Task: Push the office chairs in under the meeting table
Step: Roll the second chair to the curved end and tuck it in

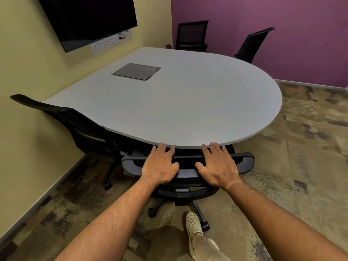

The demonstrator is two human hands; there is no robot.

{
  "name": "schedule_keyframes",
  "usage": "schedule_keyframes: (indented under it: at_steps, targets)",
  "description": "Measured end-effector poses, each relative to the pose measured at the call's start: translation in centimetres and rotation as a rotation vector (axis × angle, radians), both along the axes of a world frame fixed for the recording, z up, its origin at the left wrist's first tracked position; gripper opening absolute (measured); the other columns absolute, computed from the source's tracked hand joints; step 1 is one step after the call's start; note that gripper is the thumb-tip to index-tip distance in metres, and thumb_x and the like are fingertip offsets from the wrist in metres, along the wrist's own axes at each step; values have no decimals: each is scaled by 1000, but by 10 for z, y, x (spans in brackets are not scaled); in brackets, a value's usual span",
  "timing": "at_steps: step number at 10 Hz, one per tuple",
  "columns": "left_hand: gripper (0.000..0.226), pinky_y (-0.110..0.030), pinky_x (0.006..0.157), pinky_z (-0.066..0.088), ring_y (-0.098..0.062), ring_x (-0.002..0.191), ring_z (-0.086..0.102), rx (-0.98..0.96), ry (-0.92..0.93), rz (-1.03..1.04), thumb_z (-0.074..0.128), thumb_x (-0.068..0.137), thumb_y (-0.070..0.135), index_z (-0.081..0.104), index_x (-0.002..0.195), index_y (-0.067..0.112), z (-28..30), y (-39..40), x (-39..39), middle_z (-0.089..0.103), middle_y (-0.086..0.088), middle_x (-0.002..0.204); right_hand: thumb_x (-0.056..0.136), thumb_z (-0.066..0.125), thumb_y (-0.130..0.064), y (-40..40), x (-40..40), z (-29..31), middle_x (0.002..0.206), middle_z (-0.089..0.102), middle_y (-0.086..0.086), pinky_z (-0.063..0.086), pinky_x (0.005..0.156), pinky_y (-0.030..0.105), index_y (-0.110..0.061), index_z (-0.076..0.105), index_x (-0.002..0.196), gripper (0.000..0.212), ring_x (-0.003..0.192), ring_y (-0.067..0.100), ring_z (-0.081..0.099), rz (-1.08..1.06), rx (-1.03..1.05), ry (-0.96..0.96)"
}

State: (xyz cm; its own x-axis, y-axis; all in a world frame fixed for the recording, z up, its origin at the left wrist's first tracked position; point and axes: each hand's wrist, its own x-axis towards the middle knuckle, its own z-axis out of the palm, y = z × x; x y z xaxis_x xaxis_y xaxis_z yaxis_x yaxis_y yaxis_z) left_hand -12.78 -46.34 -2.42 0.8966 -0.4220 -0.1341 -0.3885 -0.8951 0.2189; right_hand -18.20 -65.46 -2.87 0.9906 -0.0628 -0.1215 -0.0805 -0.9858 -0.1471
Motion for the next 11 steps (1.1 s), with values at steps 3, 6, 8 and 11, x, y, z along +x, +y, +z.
schedule_keyframes:
  at_steps: [3, 6, 8, 11]
  targets:
    - [67, -37, 120, -6, -25, 150, -4, -9, 57, -24, 35, 90, 34, 20, 155, 27, -1, 13, 3, 6, -18, 161, 81, 19, -56, 15, -3, 0, 160, 16, 18, 5, 121, 44, -14, 16, 154, 85, 149, 27, 7, -23, 9, -22]
    - [66, -36, 118, -9, -26, 150, -9, 18, 64, -54, 35, 91, 32, 18, 155, 28, -1, 24, 8, -2, -19, 162, 81, 23, -53, 27, -4, -1, 160, 19, 17, 6, 121, 43, -14, 19, 153, 82, 149, 26, 9, -45, 23, -68]
    - [65, -37, 118, -9, -28, 150, -8, 38, 63, -84, 33, 92, 33, 18, 155, 28, -1, 13, 12, -2, -19, 162, 82, 23, -53, 16, -4, 0, 159, 20, 17, 7, 121, 44, -15, 20, 153, 81, 149, 26, 10, -60, 9, -73]
    - [70, -35, 119, -5, -25, 150, -2, -33, -25, -38, 37, 89, 36, 18, 155, 23, 2, 1, 3, 6, -18, 162, 81, 26, -52, 3, -6, 6, 159, 23, 16, 5, 122, 43, -14, 24, 152, 80, 148, 25, 12, -63, 46, -69]
